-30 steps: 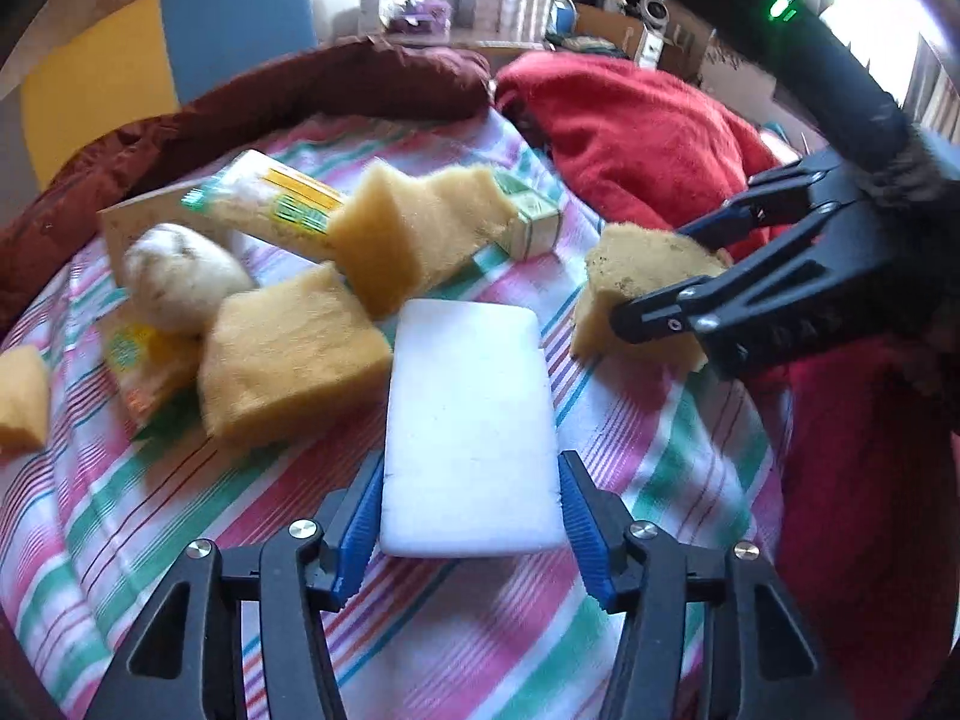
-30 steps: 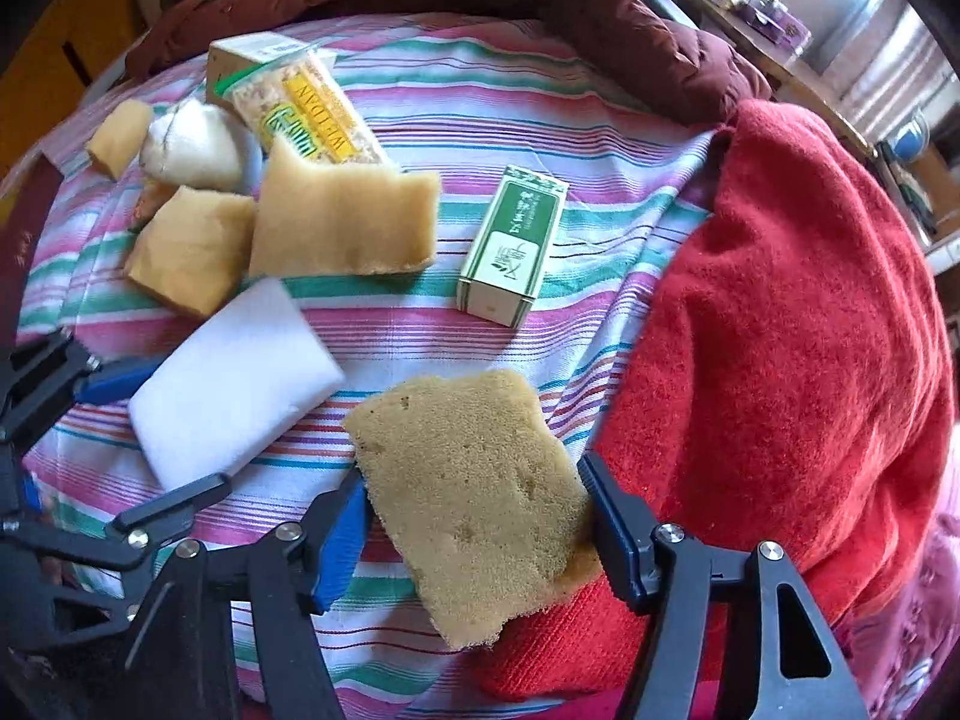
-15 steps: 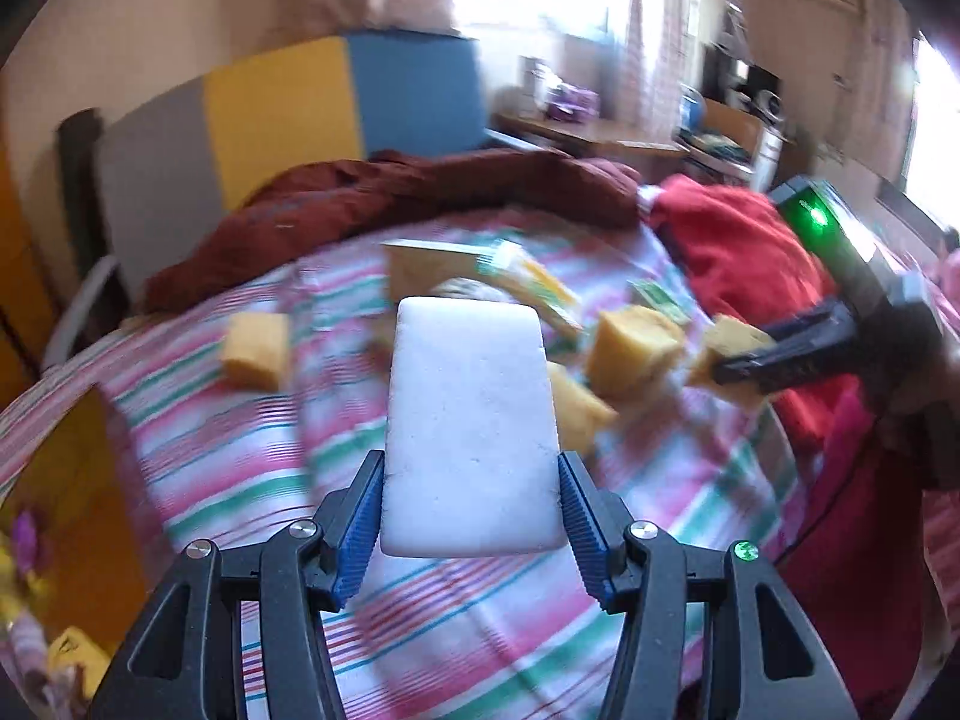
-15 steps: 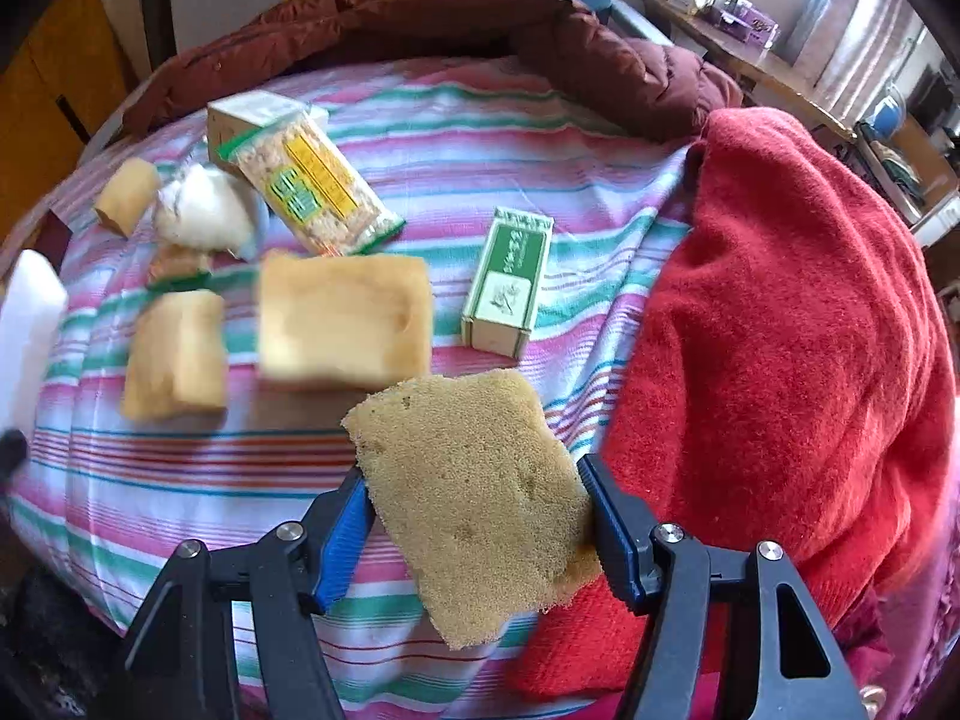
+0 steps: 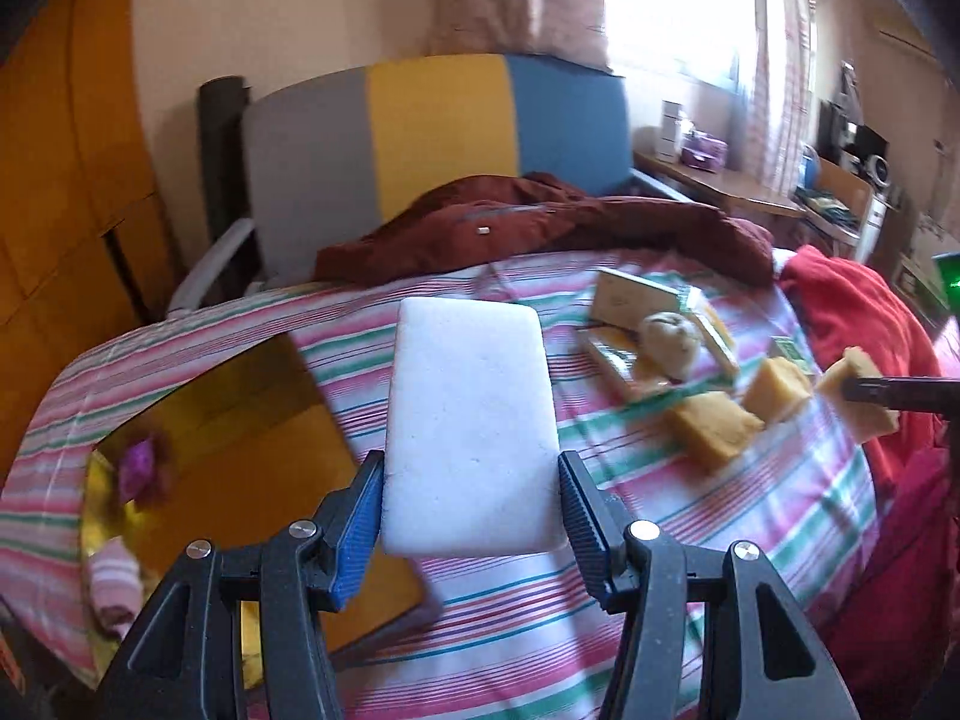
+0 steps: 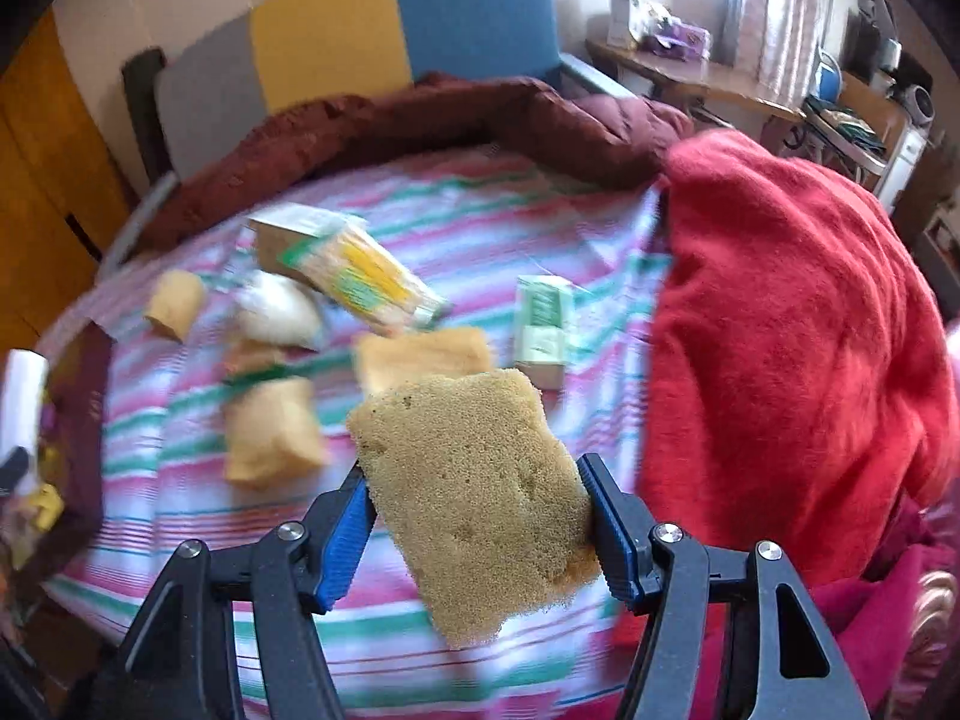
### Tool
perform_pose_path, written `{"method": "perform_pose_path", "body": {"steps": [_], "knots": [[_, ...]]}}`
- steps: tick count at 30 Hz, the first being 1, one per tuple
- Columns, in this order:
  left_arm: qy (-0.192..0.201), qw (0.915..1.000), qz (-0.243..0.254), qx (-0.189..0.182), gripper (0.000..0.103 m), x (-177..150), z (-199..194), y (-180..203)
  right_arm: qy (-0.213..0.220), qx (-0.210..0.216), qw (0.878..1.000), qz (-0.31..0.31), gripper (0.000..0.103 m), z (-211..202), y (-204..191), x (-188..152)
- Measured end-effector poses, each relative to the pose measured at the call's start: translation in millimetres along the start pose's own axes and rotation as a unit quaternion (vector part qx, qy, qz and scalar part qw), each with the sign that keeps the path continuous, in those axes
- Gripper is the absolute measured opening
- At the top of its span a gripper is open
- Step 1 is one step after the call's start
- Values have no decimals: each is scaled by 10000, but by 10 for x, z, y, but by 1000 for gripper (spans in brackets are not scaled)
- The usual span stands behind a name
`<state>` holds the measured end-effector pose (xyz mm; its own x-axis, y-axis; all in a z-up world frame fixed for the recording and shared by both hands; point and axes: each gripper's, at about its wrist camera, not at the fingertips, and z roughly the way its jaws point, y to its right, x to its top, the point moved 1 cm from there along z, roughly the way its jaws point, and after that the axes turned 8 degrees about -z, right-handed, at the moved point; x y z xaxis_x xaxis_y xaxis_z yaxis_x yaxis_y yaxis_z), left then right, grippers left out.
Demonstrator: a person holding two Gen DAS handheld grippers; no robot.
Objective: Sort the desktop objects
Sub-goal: 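Carry both sponges to the gold tray and open both grippers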
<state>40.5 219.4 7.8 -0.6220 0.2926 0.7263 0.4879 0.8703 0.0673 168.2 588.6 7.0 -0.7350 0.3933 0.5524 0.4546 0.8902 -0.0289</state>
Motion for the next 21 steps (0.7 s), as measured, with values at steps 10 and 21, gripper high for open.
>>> {"method": "perform_pose_path", "body": {"steps": [10, 21], "knots": [[227, 9968, -453, 616, 57, -25, -193, -589, 581, 1068, 9899, -731, 66, -180, -1125, 263], [418, 9880, -892, 1187, 57, -75, -388, -1171, 457, 2192, 9616, -1584, 66, 1, -2404, 368]]}}
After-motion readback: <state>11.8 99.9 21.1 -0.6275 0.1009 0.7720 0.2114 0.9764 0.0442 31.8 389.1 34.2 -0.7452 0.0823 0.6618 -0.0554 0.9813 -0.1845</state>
